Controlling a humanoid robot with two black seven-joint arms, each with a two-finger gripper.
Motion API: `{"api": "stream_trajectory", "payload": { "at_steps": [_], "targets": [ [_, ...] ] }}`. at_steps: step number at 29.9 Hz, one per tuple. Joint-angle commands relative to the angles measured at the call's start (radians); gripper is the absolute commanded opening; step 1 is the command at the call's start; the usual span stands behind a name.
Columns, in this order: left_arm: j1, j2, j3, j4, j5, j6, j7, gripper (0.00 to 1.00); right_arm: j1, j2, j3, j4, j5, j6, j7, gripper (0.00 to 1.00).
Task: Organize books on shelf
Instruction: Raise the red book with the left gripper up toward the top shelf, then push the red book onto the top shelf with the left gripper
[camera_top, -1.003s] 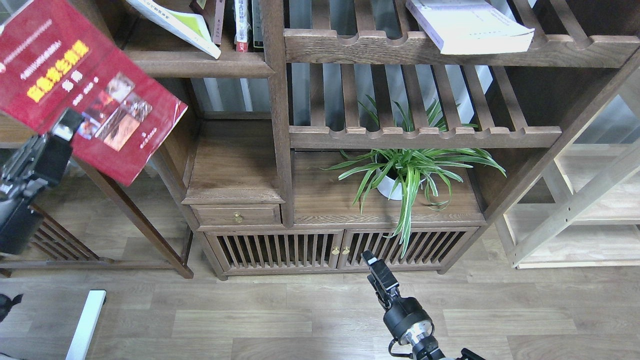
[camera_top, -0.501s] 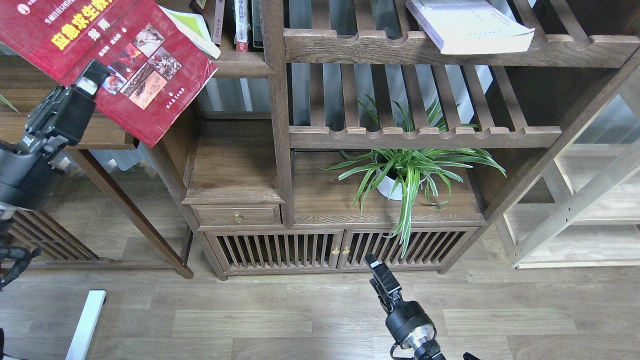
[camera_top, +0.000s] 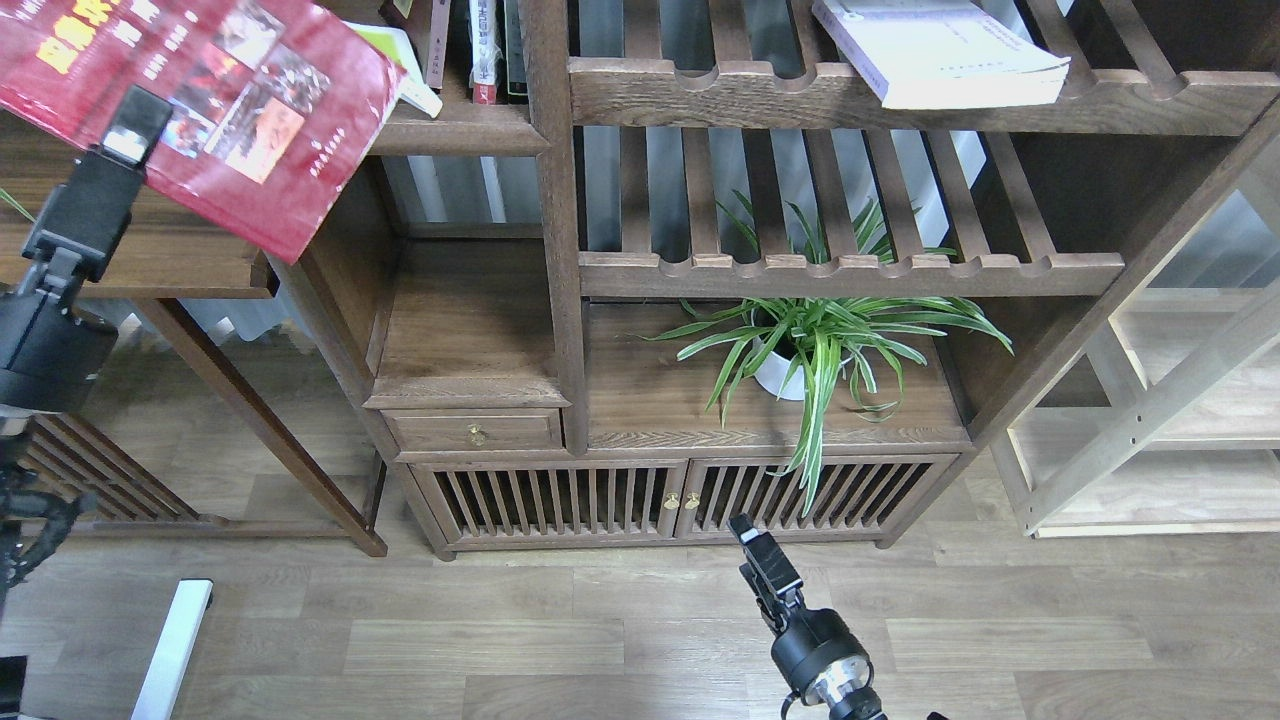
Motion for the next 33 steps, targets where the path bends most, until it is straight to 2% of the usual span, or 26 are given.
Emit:
{"api": "stream_trajectory", "payload": {
  "at_steps": [1,12,19,24,28,33],
  "targets": [
    [0.0,-0.011,0.0,0.001,-0.002,0.0,-0.003,0.02,-0.001,0.0,-0.001,0.0,-0.001,0.0,0.0,1.0],
    [0.024,-0.035,0.001,-0.003,-0.004,0.0,0.013,0.02,-0.002,0.0,0.0,0.003,-0.001,0.0,0.0,1.0],
    [0.079,-0.147,0.0,-0.008,-0.002,0.0,0.008,0.02,-0.002,0.0,0.0,0.003,-0.001,0.0,0.0,1.0],
    [0.157,-0.108,-0.008,-0.016,0.01,0.0,0.016,0.03,-0.007,0.0,0.002,0.003,-0.001,0.0,0.0,1.0],
    [0.208,-0.005,-0.008,-0.026,0.04,0.0,0.019,0.04,-0.014,0.0,0.003,0.003,-0.001,0.0,0.0,1.0],
    [0.228,0.051,-0.065,-0.037,0.103,0.0,0.019,0.04,-0.014,0.0,0.002,0.001,-0.001,0.0,0.0,1.0]
  ]
}}
